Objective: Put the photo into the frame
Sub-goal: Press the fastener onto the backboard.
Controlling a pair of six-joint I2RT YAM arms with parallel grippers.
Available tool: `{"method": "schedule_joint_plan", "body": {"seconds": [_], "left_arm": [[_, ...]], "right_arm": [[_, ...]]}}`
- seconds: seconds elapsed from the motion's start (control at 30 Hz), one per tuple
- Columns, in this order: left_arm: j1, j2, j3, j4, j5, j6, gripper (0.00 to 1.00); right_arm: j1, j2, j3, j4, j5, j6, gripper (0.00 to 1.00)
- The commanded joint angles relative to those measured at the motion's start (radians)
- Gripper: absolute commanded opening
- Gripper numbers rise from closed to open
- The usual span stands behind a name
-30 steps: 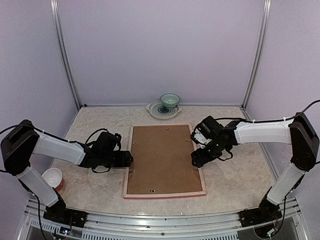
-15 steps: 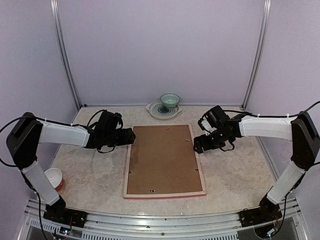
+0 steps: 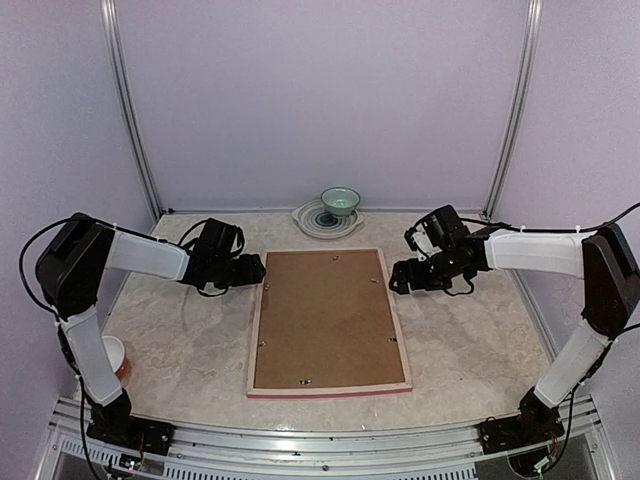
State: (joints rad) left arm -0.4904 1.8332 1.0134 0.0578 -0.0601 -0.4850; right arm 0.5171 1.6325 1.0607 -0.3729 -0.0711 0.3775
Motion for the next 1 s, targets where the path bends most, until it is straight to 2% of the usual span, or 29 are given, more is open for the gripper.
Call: {"method": "schedule_joint_plan", "body": {"seconds": [0.0, 0.13, 0.97], "left_arm": [[0.017, 0.05, 0.019, 0.034, 0.054, 0.027, 0.76], [0.017, 0.061, 0.012, 0.049, 0.108, 0.031, 0.73], [0.006, 0.094, 0.009, 0.028, 0.09, 0.064, 0.64]], "right_arm": [[-0.012, -0.012, -0.02, 0.021, -0.024, 0.007, 0.91], [-0.013, -0.017, -0.024, 0.012, -0.02, 0.003, 0.9], [-0.015, -0.008, -0.043, 0.026, -0.041, 0.026, 0.89]]}}
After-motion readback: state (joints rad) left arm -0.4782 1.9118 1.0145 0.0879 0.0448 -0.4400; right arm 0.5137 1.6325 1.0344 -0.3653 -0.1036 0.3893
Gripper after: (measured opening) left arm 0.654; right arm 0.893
